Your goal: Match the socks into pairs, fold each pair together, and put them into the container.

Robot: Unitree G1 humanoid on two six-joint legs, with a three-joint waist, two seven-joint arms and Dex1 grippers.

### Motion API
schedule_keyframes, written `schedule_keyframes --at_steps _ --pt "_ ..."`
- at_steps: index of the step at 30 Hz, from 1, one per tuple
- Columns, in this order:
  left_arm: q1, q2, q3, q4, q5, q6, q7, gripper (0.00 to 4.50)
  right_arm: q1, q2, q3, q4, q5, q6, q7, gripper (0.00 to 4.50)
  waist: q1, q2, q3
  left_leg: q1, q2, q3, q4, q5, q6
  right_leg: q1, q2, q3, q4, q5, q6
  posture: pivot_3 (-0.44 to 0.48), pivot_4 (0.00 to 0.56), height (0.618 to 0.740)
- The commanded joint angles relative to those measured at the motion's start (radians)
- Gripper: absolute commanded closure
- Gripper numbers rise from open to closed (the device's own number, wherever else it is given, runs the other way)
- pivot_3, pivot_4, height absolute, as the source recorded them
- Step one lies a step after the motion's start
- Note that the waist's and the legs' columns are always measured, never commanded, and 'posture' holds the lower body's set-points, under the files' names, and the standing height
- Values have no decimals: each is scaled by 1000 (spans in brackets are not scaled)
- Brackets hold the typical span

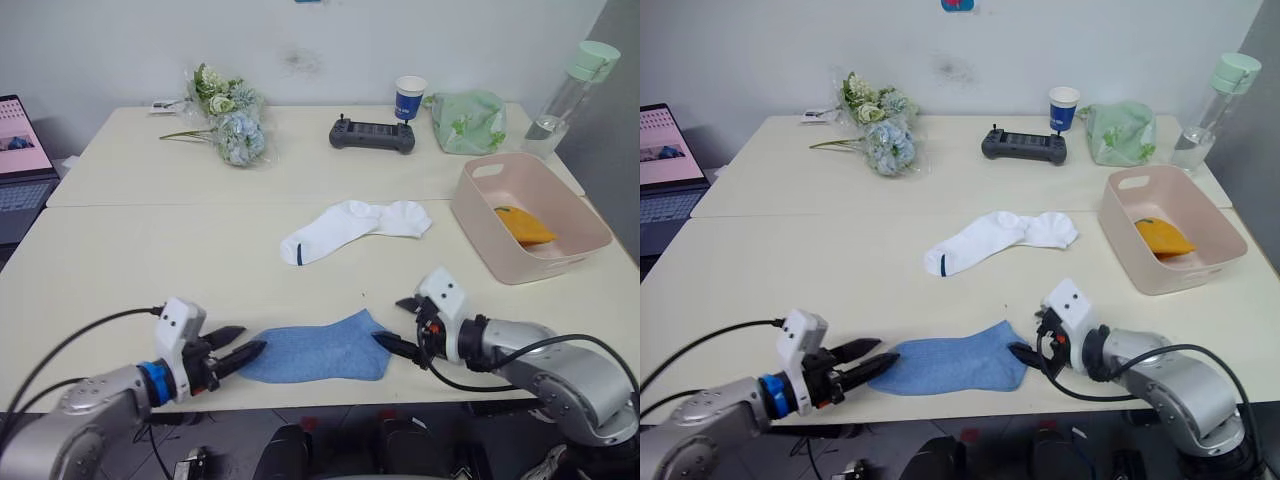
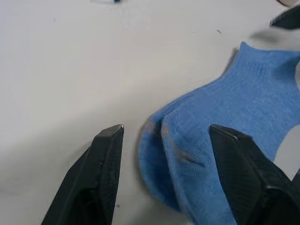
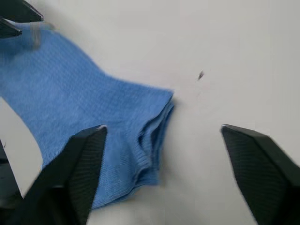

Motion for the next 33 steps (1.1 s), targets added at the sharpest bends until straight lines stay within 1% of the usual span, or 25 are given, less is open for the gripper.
schedule_keyframes --at_steps 1,2,3,5,7,9,10,11,12,15,16,19,22,25,28,30,31,33 --pt "-70 47 38 7 -18 -51 -67 1674 -40 -2 -2 -53 22 -93 59 12 1 0 0 0 0 0 0 0 0 0 0 0 0 0 0 0 150 740" --pt "-96 62 18 11 -14 -66 -98 1674 -58 7 19 -45 11 -118 66 12 0 0 0 0 0 0 0 0 0 0 0 0 -1 0 0 0 150 740" --pt "-117 81 -13 8 -1 -82 -132 1860 -78 16 49 -33 -7 -143 70 216 0 0 0 0 0 1 0 0 0 0 0 0 -1 0 0 0 150 740" --pt "-123 141 -109 -16 55 -132 -227 2295 -104 29 126 -2 -47 -192 92 654 -3 0 0 0 0 1 0 0 0 0 0 0 -1 0 0 0 150 740" --pt "-120 165 -192 -15 116 -189 -269 2892 -116 40 193 43 -79 -229 113 1338 -3 1 1 0 0 1 -1 1 -1 -1 0 1 -1 0 0 0 150 740" --pt "-128 157 -263 14 174 -241 -278 3549 -119 48 249 92 -106 -263 141 2096 -2 1 1 0 0 1 -1 1 -2 -1 0 1 -1 0 0 0 150 740" --pt "-131 152 -289 29 199 -263 -280 3838 -119 48 270 110 -119 -281 154 2397 -1 1 1 0 0 1 -1 1 -2 -1 0 1 -1 0 0 0 150 740" --pt "-135 145 -317 50 225 -278 -277 4223 -117 48 298 130 -139 -302 165 2818 -1 1 1 0 0 1 -1 1 -2 -1 0 1 -1 0 0 0 150 740" --pt "-140 133 -340 73 243 -283 -267 4491 -115 45 323 147 -158 -319 176 3162 -1 1 1 0 0 1 -1 0 0 -1 0 1 -1 0 0 0 150 740" --pt "-151 91 -394 162 306 -313 -241 4500 -93 32 365 195 -197 -345 199 4257 0 1 1 0 0 1 -1 0 0 0 0 0 -1 0 0 0 150 740" --pt "-154 81 -404 187 323 -322 -236 4500 -83 24 373 208 -208 -353 206 4460 0 1 1 0 0 1 0 0 0 0 0 0 -1 0 0 0 150 740" --pt "-161 75 -432 242 365 -326 -229 4500 -4 -26 360 245 -234 -378 224 4460 3 1 0 0 0 1 0 0 0 0 0 0 -1 0 0 0 150 740" --pt "-170 90 -449 275 397 -350 -240 4500 50 -62 317 257 -241 -392 228 4460 3 2 -1 2 -1 1 0 0 1 2 -1 1 -1 0 0 0 150 740" --pt "-177 87 -447 293 403 -354 -235 4500 79 -100 279 254 -247 -400 238 4460 3 3 -1 8 -1 0 -1 -1 1 10 -1 0 -2 0 0 0 150 740" --pt "-187 80 -433 288 393 -383 -241 4500 110 -146 239 221 -245 -424 262 4460 3 3 -1 18 0 0 -3 -3 4 21 -1 -1 -8 0 0 0 150 740" --pt "-191 77 -409 253 353 -388 -255 4500 114 -147 210 172 -214 -425 272 4460 3 3 -1 19 0 0 -4 -3 5 21 -1 -1 -9 0 0 0 150 740" --pt "-195 85 -399 223 334 -384 -267 4500 104 -129 187 138 -168 -396 270 4460 3 2 0 19 0 0 -4 -3 4 21 0 -1 -9 0 0 0 150 740" --pt "-203 108 -400 189 337 -411 -301 4500 68 -72 153 99 -85 -331 246 4460 1 1 1 18 0 0 -4 -3 4 21 0 -1 -9 0 0 0 150 740"
